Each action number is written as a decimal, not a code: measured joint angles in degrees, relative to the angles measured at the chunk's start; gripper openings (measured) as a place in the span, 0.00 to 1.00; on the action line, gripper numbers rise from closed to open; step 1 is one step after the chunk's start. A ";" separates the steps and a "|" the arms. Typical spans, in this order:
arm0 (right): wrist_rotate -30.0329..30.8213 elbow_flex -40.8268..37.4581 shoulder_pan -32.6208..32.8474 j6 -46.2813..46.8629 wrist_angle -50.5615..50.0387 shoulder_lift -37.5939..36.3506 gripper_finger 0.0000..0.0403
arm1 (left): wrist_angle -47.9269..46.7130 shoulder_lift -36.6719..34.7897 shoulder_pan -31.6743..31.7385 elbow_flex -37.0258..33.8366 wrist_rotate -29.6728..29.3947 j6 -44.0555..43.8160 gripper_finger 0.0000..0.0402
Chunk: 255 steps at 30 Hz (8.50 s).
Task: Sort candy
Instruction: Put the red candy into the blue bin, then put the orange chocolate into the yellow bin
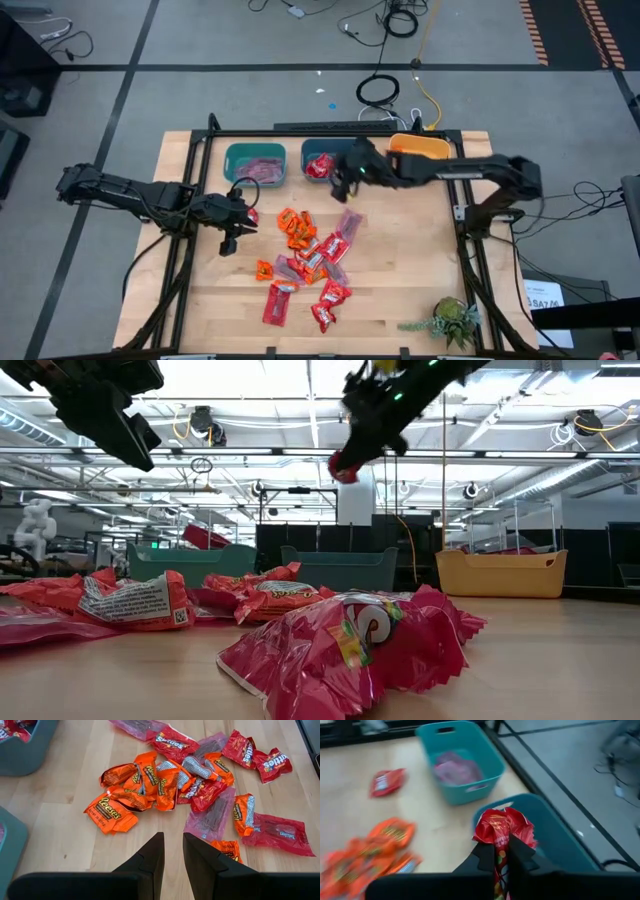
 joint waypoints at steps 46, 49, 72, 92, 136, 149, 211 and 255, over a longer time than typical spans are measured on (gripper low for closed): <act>-14.73 8.55 -2.41 -2.42 1.95 11.82 0.55 | 0.01 0.02 -0.02 0.00 0.02 -0.30 0.20; -15.02 8.55 0.11 -5.48 4.83 14.11 0.55 | -0.01 0.00 0.00 0.00 0.02 -0.28 0.20; -14.71 32.48 7.61 -4.90 -1.55 39.32 0.55 | 0.01 0.01 -0.02 0.02 0.02 -0.30 0.20; -14.70 36.81 6.58 -2.40 -12.28 46.27 0.51 | 0.01 0.02 -0.01 0.02 0.02 -0.30 0.20; 15.42 15.24 -2.55 13.56 -42.68 -9.53 0.00 | -0.01 0.02 -0.02 0.02 0.02 -0.28 0.20; 15.30 -23.39 -17.10 37.87 -24.57 -29.59 0.01 | 0.02 0.01 0.00 0.02 0.02 -0.28 0.20; -13.05 -27.34 -10.97 29.32 -0.22 -28.71 0.40 | 0.01 0.00 0.00 0.02 0.02 -0.30 0.20; -17.22 14.67 11.94 2.46 -7.30 28.25 0.40 | 0.06 0.02 -0.02 0.02 0.02 -0.29 0.20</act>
